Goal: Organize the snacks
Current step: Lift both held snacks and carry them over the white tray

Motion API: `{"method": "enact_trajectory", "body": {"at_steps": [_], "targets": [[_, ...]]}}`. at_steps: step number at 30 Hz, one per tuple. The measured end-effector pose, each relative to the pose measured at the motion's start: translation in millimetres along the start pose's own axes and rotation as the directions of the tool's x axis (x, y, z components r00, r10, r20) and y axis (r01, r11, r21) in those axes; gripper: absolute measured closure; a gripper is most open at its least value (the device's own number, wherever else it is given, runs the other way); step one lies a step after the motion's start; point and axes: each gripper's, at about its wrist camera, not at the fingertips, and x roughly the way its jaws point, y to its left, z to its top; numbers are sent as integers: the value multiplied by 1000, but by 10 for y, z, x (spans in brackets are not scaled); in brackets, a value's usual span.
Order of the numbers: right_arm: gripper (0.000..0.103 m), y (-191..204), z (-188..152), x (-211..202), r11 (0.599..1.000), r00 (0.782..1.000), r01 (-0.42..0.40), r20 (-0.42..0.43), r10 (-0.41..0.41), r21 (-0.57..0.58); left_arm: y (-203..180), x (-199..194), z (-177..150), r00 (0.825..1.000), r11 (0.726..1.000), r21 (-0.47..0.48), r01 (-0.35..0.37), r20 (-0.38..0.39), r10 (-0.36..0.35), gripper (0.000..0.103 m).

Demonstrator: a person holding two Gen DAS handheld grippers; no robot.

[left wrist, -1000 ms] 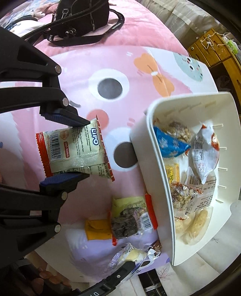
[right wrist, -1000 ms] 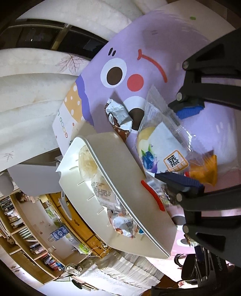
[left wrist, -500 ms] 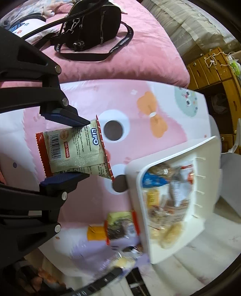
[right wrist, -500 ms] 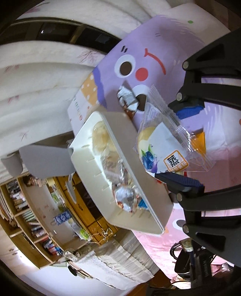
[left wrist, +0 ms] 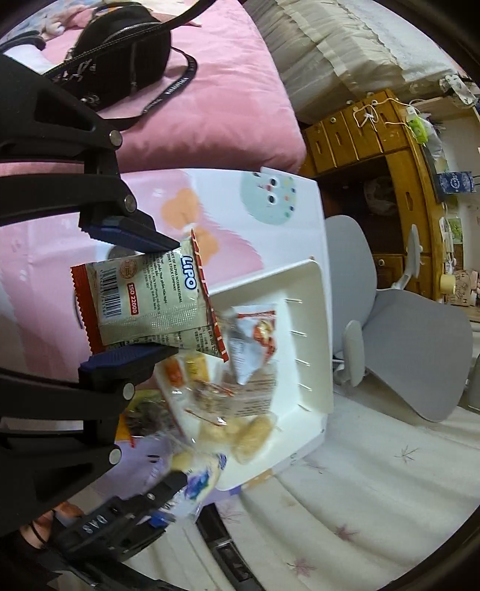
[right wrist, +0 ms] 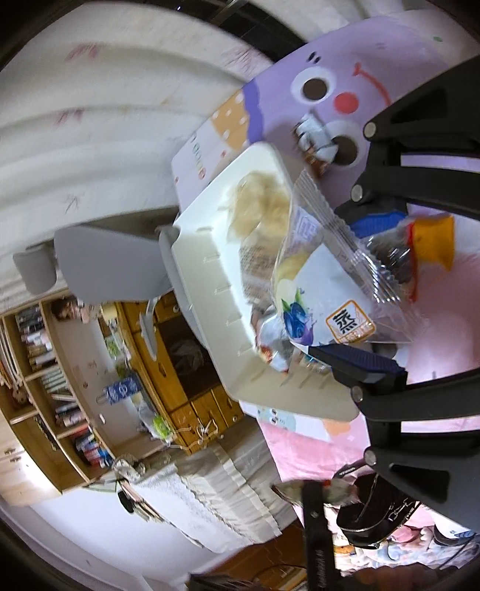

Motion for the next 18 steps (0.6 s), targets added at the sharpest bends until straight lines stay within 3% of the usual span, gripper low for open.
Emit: {"method": "enact_trajectory", "body": {"at_steps": [5, 16, 18], "targets": [[50, 144, 154, 131, 998, 999, -49, -3, 49, -45, -89, 100, 232, 1000, 1000, 5, 19, 18, -19, 58], [48, 213, 276, 452, 991, 993, -102, -74, 96, -83, -364, 450, 506, 998, 998, 16, 68, -16, -68, 57], [48, 188, 273, 496, 991, 991, -107, -90, 100, -82, -398, 498, 503, 996, 996, 8, 84, -27, -84, 51]]}}
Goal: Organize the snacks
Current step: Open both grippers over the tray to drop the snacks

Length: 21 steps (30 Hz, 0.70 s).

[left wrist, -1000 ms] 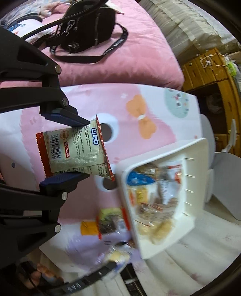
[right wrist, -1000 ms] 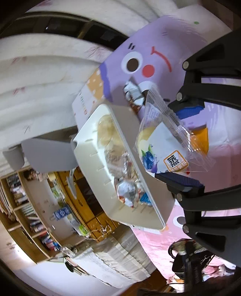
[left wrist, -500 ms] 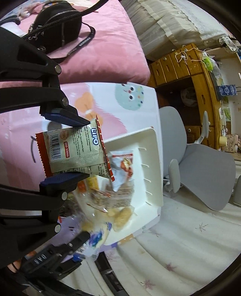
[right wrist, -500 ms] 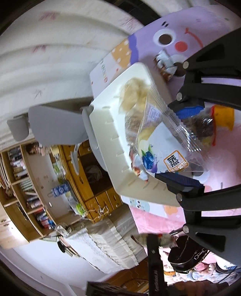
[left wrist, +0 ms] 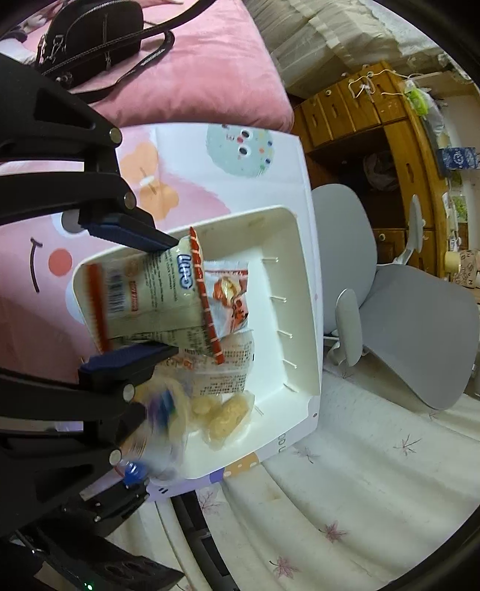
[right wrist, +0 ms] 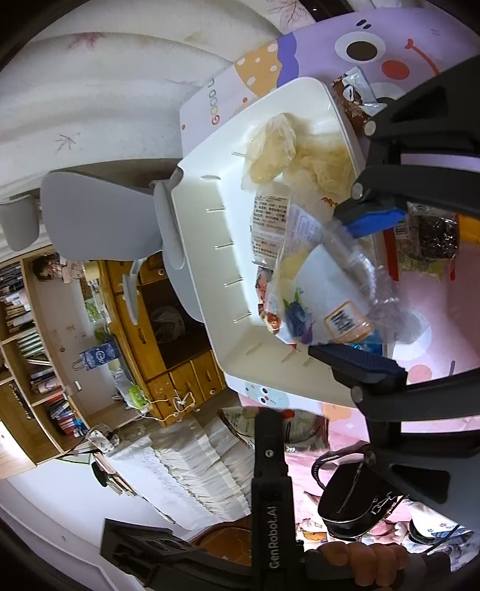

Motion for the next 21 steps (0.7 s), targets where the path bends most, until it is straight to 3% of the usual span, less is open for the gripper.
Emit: {"method": "enact_trajectory", "body": {"at_steps": [4, 12, 21], "targets": [[43, -58, 3, 66, 1000, 999, 2, -34, -1, 16, -44, 32, -18, 1000, 1000, -1, 8, -10, -8, 38], [41, -126, -36, -40, 998, 999, 16, -45, -13, 57, -72, -131, -133, 1000, 1000, 8, -18, -15, 18, 28], [41, -91, -185, -468, 994, 999, 34, -1, -34, 100, -113, -485, -469, 1000, 1000, 19, 22, 2, -22, 26]]}}
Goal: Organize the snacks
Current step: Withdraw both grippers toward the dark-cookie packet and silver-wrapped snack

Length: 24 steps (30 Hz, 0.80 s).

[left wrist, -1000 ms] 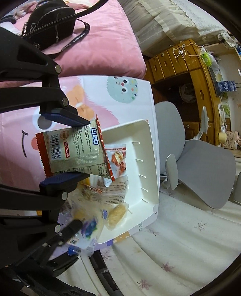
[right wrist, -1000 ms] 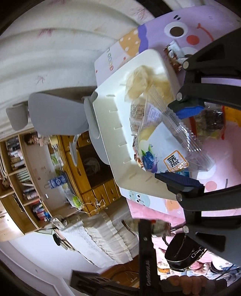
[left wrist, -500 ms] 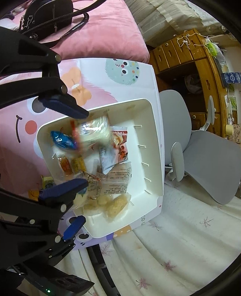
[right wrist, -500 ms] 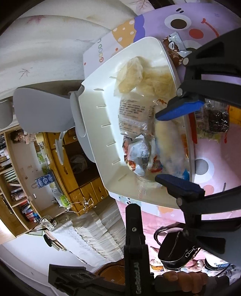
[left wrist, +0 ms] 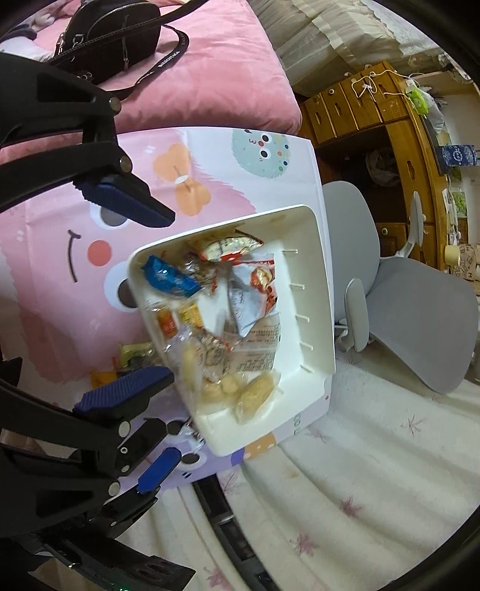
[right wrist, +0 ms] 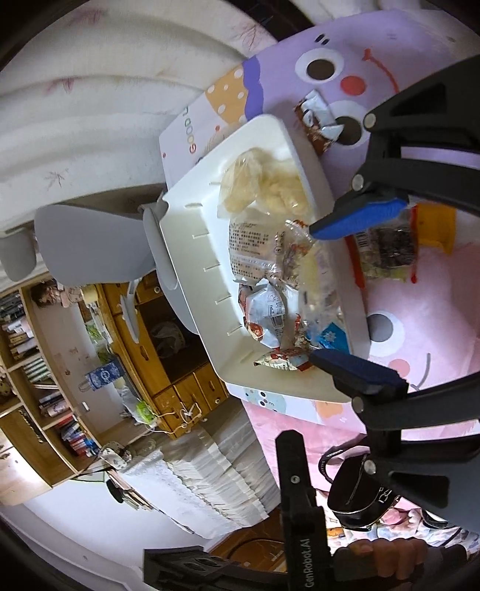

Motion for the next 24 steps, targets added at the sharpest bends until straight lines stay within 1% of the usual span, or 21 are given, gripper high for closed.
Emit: {"method": "enact_trajectory", "body": {"at_steps": [6, 9, 14, 17, 19, 24], "targets": [[41, -14, -255, -331, 999, 999, 37, 36, -38, 36, -106, -201, -330, 1000, 998, 49, 29, 11, -29, 26], [41, -27, -396, -422, 998, 998, 47, 31, -48, 52, -150, -231, -498, 999, 997, 63, 48, 2, -49, 26], [41, -89, -697, -607, 993, 997, 78, 19, -80, 90, -220, -205, -795, 998, 994, 89, 60, -29, -57, 26], [41, -129, -827, -691, 991, 996, 92, 7, -93, 100, -242, -207, -953, 997, 994, 88, 67, -37, -64, 26], [41, -151, -894, -743, 991, 996, 87, -1, -87, 102, -264, -202, -1036, 996, 994, 81, 76, -47, -72, 26], [41, -187, -985, -868, 992, 994, 104, 12, -105, 74, -353, -151, -1207, 995, 994, 70, 85, -64, -81, 26]]}}
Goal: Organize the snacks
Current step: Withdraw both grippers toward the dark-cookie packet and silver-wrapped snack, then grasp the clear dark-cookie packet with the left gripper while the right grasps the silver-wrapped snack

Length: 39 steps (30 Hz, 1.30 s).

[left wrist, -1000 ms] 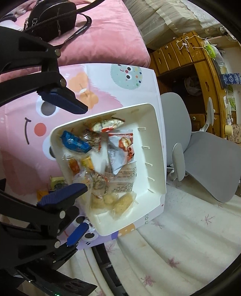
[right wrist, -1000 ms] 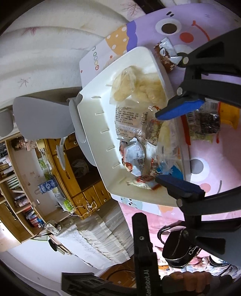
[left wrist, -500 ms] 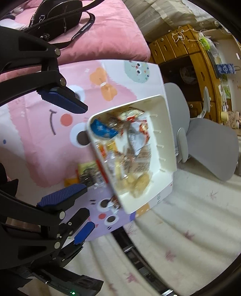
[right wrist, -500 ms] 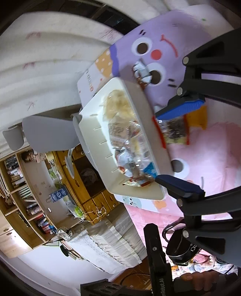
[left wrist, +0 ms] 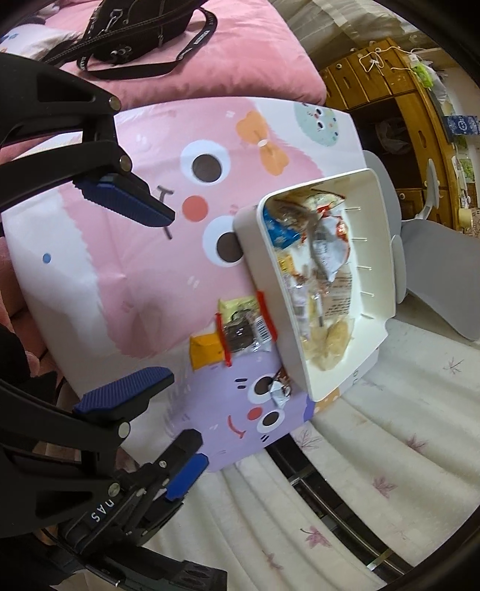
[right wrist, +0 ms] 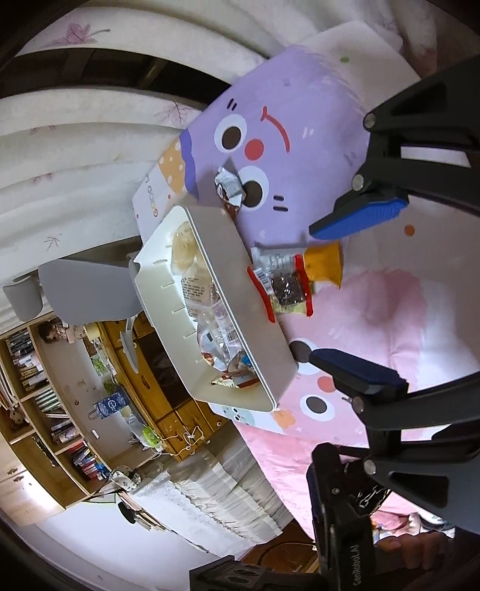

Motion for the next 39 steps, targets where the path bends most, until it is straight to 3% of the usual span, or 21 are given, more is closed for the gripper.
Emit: {"method": "enact_trajectory", "body": {"at_steps": [9, 19, 31, 39], "targets": [[41, -241, -6, 12, 999, 999, 25, -27, -26, -24, -190, 275, 14, 999, 998, -65, -20, -43, 17, 26], [41, -707, 351, 325, 996, 995, 0, -104, -10, -92, -469, 635, 255, 996, 980, -183, -71, -73, 58, 26], [41, -1071, 786, 868, 975, 982, -73, -188, 33, -208, -646, 1101, 515, 985, 931, -326, -162, -106, 134, 26], [38, -1306, 881, 1266, 976, 970, -88, -240, 38, -199, -629, 1392, 558, 970, 886, -401, -233, -160, 183, 26]]}}
